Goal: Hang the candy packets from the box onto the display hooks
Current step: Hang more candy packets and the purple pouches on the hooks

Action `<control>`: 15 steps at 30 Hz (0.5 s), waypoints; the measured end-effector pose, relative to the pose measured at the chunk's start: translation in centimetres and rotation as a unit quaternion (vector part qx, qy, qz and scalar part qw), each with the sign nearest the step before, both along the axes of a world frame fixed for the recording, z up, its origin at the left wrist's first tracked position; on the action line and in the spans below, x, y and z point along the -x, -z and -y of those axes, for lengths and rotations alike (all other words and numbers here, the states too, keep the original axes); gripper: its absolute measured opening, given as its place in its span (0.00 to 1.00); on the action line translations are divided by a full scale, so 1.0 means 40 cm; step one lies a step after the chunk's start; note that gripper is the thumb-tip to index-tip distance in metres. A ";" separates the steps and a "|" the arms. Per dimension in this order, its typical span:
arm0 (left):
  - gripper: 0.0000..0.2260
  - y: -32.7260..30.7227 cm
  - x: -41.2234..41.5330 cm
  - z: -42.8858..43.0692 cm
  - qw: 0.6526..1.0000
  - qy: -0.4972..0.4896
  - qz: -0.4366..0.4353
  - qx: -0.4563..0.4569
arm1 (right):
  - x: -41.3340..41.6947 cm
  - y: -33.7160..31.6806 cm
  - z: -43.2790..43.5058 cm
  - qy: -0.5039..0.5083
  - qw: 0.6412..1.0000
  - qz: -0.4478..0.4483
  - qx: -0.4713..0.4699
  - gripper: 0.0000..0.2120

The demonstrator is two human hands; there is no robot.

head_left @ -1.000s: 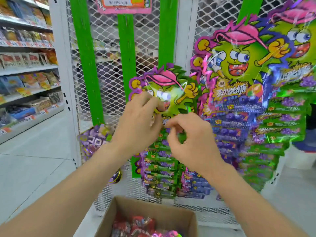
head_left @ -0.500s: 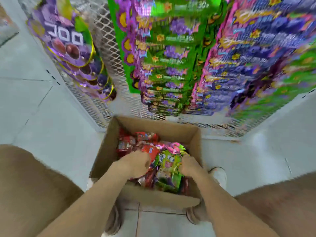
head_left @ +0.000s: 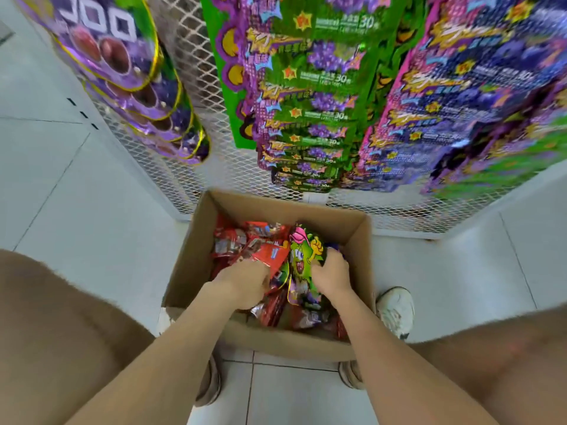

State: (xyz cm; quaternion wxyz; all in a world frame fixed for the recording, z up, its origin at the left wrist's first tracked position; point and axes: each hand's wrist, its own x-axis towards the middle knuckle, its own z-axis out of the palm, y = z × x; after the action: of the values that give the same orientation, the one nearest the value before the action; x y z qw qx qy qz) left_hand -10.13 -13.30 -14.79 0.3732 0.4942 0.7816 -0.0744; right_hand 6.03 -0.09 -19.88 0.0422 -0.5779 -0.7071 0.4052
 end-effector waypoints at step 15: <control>0.10 -0.397 0.003 -0.020 0.806 -0.288 0.245 -0.456 | -0.086 -0.541 -0.071 -0.206 0.954 -0.207 0.075 0.14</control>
State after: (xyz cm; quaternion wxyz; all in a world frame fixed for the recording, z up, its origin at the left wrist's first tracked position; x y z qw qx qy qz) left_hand -10.27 -12.51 1.10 0.2884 0.3617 0.7142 0.5253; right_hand 9.47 2.74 1.75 0.0599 -0.3248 -0.7540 0.5678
